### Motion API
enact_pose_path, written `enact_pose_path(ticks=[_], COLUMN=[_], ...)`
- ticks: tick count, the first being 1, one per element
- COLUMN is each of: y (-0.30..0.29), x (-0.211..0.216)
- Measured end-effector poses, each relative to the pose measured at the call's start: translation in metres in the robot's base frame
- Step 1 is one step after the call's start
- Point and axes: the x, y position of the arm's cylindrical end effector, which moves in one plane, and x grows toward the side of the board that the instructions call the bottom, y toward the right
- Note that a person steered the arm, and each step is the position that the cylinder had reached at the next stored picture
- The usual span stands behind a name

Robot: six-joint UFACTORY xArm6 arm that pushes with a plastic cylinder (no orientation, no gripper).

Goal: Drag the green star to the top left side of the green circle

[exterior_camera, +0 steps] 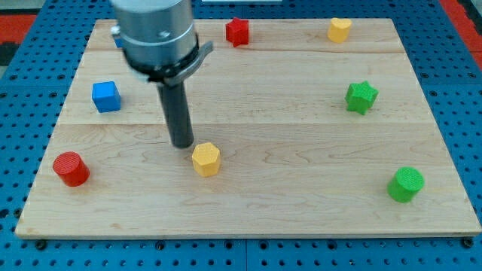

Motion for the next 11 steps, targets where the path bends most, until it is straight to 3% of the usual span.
enact_pose_path(ticks=[1,2,4,5,8,9,11], y=[0.035,0.045,0.119,0.209,0.266,0.28,0.266], x=[0.03,0.005,-0.11,-0.137,-0.161,-0.159,-0.084])
